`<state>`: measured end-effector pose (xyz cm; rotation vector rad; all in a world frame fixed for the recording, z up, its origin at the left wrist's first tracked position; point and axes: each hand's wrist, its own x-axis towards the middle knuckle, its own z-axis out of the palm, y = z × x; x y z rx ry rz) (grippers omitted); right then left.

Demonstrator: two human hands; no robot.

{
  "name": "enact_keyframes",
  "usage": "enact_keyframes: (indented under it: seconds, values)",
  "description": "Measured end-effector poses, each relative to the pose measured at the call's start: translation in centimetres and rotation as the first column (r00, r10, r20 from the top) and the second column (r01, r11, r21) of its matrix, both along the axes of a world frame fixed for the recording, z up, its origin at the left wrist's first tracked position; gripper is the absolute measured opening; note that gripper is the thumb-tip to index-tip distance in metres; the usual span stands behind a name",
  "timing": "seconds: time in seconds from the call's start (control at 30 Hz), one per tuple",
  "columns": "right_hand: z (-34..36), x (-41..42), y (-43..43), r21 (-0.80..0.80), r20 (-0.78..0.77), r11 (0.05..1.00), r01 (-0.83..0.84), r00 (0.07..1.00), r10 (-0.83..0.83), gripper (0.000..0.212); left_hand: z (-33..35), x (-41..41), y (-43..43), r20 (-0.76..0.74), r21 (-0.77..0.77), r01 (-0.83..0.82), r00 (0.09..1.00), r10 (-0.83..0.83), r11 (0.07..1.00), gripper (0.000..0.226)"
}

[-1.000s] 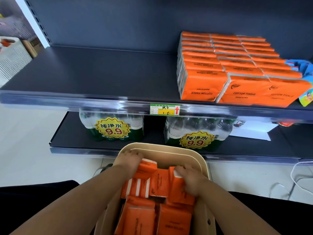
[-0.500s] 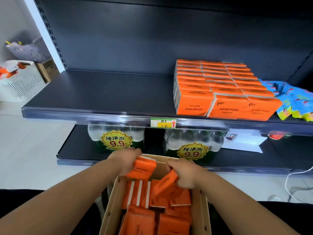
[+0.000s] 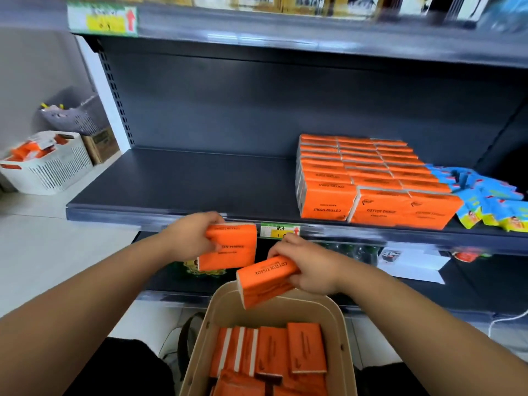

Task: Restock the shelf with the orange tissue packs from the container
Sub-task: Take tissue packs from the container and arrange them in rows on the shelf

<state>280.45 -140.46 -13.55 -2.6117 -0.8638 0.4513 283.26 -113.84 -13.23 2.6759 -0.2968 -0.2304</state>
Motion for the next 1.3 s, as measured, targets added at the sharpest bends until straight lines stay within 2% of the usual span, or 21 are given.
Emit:
enact_keyframes:
  seconds: [0.13,0.23,0.33,0.53,0.7,1.0,1.13,1.3]
  values:
    - [3.0,1.4,0.1,0.043,0.040,0.999,0.012,0.999,-0.014,0.047,2.3,2.1,1.0,0.018,-0.201,-0.042,0.999,0.046,0.979,0.034]
    - [4.7,3.0,0.1,0.109,0.079,0.993,0.034,0.996,-0.043,0.047,3.6,4.3,1.4,-0.047,-0.356,-0.079,0.997,0.066,0.931,0.037]
    - [5.9,5.2,0.0,0.155,0.144,0.987,0.052,0.987,-0.075,0.046,4.4,7.0,1.2,-0.139,-0.446,-0.108,0.989,0.050,0.889,0.039]
    - [7.1,10.3,0.0,0.170,0.232,0.981,0.092,0.964,-0.131,0.044,3.8,12.6,0.0,-0.184,-0.460,-0.127,0.982,0.046,0.879,0.040]
    - [7.1,14.7,0.4,0.060,0.321,0.990,0.126,0.937,-0.139,0.046,2.8,16.8,-1.0,-0.199,-0.443,-0.165,0.976,0.083,0.881,0.045]
    - [5.6,21.1,1.2,-0.044,0.322,0.970,0.240,0.922,-0.213,0.053,0.8,23.0,-4.0,-0.108,-0.586,-0.249,0.967,0.231,0.771,0.037]
    - [5.1,23.3,1.2,-0.149,0.382,0.943,0.297,0.897,-0.222,0.052,0.7,25.7,-5.6,0.010,-0.557,-0.211,0.966,0.260,0.804,0.027]
    - [5.1,25.4,1.4,-0.214,0.429,0.920,0.327,0.878,-0.212,0.048,0.1,29.5,-7.2,0.108,-0.421,-0.154,0.970,0.218,0.894,0.014]
